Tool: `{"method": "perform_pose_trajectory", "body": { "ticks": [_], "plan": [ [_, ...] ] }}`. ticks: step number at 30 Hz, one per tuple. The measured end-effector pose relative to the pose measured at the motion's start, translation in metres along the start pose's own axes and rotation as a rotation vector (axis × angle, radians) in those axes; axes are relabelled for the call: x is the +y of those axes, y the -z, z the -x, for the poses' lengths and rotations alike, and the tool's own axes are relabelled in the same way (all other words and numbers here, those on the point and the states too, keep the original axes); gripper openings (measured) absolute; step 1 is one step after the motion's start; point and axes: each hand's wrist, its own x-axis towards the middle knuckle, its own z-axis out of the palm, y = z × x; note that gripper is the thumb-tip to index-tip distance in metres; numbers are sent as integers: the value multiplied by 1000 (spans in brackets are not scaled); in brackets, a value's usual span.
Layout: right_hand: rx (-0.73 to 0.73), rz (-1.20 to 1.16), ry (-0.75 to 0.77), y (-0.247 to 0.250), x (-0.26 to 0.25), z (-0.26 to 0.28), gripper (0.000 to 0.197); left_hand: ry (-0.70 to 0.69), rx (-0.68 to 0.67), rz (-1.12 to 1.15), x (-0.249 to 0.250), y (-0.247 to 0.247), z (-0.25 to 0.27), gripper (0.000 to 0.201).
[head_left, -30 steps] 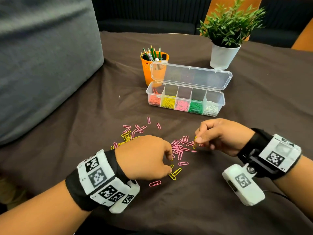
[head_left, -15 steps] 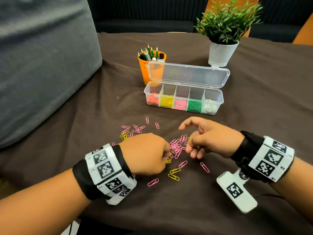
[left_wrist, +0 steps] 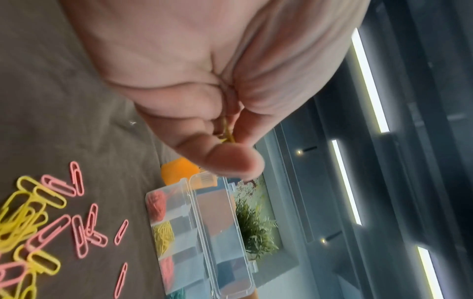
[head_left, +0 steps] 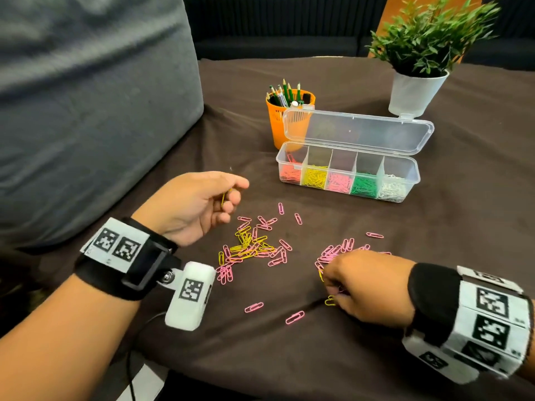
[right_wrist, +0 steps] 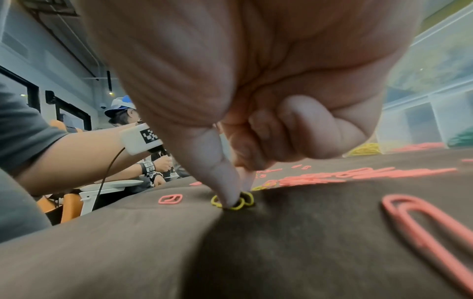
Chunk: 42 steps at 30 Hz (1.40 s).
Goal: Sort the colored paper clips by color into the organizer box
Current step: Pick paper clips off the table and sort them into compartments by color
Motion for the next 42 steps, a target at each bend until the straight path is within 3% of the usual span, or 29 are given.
{"method": "perform_pose_trajectory", "body": {
  "ticks": [3, 5, 8, 10, 12, 14, 16, 20, 22, 23, 25, 27, 29, 31, 35, 39, 42],
  "plan": [
    [42, -47, 38, -2, 7, 4, 5, -25, 11, -90, -5, 8, -2, 22],
    [40, -207, 25, 1, 15, 6, 2, -62, -29, -386, -11, 11, -2, 15],
    [11, -761, -7, 11, 26, 11, 5, -162, -137, -1111, -19, 17, -5, 10],
    [8, -1282, -68, 15, 34, 13, 9, -177, -113, -1480, -23, 20, -6, 16],
    [43, -1670, -105, 16, 40, 10, 21, -164, -77, -1638, -26, 26, -9, 24],
    [125, -1769, -156, 19, 42, 4, 28, -114, -88, -1653, -29, 31, -12, 31],
    [171, -1754, -213, 21, 43, -4, 32, -67, -114, -1633, -32, 33, -12, 34],
    [77, -1720, -213, 26, 36, -17, 29, -60, -124, -1610, -40, 32, -10, 30],
    [93, -1593, -237, 29, 28, -24, 12, -51, -128, -1581, -40, 35, -8, 25],
    [118, -1444, -232, 30, 24, -27, 9, -43, -129, -1573, -40, 36, -8, 24],
    [141, -906, -206, 29, 18, -32, 24, -26, -113, -1560, -39, 41, -7, 26],
    [142, -404, -161, 27, 13, -36, 23, -11, -98, -1540, -39, 47, -7, 26],
    [64, -203, -145, 24, 8, -37, 19, -3, -106, -1513, -39, 49, -7, 20],
    [6, -104, -157, 21, 2, -38, 20, -1, -112, -1495, -39, 50, -7, 14],
    [34, 31, -174, 20, 2, -36, 26, 41, -130, -1437, -41, 53, -7, 8],
    [60, 12, -175, 14, 11, -29, 17, 75, -205, -1363, -42, 57, -7, 10],
    [115, -27, -165, 12, 20, -25, 15, 156, -212, -1063, -39, 57, -5, 15]
  ]
}}
